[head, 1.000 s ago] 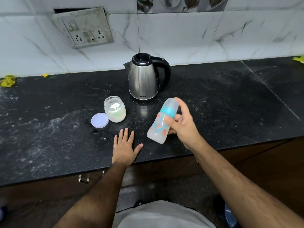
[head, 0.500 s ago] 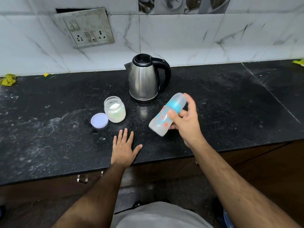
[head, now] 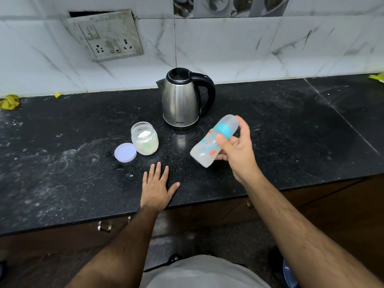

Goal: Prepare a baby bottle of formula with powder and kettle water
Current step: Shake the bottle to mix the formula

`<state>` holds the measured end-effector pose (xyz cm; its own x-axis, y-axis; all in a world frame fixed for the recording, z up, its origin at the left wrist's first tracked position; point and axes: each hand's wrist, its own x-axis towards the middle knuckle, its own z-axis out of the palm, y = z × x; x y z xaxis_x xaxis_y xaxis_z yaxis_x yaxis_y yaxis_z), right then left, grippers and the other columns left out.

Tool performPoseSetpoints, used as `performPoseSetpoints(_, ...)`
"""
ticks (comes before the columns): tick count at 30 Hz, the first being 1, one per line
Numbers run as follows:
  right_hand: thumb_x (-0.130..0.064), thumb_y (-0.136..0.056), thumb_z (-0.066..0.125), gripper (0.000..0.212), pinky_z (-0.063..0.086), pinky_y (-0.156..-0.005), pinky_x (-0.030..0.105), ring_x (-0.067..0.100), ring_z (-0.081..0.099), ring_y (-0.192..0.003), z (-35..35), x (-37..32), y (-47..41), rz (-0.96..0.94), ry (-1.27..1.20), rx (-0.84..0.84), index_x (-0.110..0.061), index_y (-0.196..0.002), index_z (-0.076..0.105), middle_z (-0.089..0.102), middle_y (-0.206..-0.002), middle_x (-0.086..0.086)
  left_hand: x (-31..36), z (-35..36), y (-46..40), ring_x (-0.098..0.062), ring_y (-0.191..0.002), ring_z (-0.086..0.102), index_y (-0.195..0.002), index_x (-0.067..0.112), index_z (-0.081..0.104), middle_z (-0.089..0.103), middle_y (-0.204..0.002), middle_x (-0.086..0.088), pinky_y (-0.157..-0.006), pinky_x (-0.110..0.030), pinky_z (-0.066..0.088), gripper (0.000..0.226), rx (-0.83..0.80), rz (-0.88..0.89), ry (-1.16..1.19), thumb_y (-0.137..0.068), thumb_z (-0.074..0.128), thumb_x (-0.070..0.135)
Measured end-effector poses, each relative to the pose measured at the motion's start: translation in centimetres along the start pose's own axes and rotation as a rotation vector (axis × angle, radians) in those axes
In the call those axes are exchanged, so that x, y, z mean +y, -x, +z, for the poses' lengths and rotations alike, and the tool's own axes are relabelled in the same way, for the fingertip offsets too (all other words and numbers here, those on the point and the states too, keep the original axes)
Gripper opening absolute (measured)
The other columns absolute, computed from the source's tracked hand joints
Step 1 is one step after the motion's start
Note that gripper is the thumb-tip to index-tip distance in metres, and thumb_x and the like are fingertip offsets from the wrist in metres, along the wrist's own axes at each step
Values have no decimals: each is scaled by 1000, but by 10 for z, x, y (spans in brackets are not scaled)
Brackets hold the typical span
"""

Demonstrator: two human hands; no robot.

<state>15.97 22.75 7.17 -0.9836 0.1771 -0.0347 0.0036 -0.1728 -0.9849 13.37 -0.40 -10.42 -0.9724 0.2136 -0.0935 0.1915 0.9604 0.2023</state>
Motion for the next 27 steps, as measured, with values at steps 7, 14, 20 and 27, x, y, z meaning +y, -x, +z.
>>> performPoseSetpoints(7, -20, -89, 67, 76, 60, -63, 37, 28, 73, -95, 0, -4, -3, -27, -16, 34, -26, -150, 22, 67, -118, 18, 0, -1, 0, -23, -154, -4, -157, 22, 18, 6, -167, -6, -124, -44, -1, 93, -6, 4, -4, -83, 4, 77)
performPoseSetpoints(14, -10, -95, 64, 71, 59, -62, 37, 28, 73, -94, 0, -1, -1, -25, 20, -5, -25, -151, 22, 69, -115, 16, 0, 0, 0, -24, -154, -2, -157, 22, 20, 8, -167, -6, -124, -45, 0, 94, 8, 9, 18, -82, 4, 77)
performPoseSetpoints(20, -9, -95, 63, 73, 59, -63, 34, 27, 73, -95, 3, 2, 3, 4, 33, -10, -26, -152, 20, 68, -117, 18, 0, -1, 0, -24, -154, -2, -157, 22, 20, 8, -167, -7, -124, -45, 0, 94, 5, 5, 12, -82, 4, 77)
performPoseSetpoints(27, -8, -93, 63, 74, 60, -66, 40, 23, 73, -91, 0, 0, 6, -1, 90, -77, -28, -150, 21, 70, -111, 12, 0, -3, 0, -23, -154, -4, -157, 23, 18, 6, -167, -6, -124, -44, 0, 93, -6, 1, 7, -83, 6, 77)
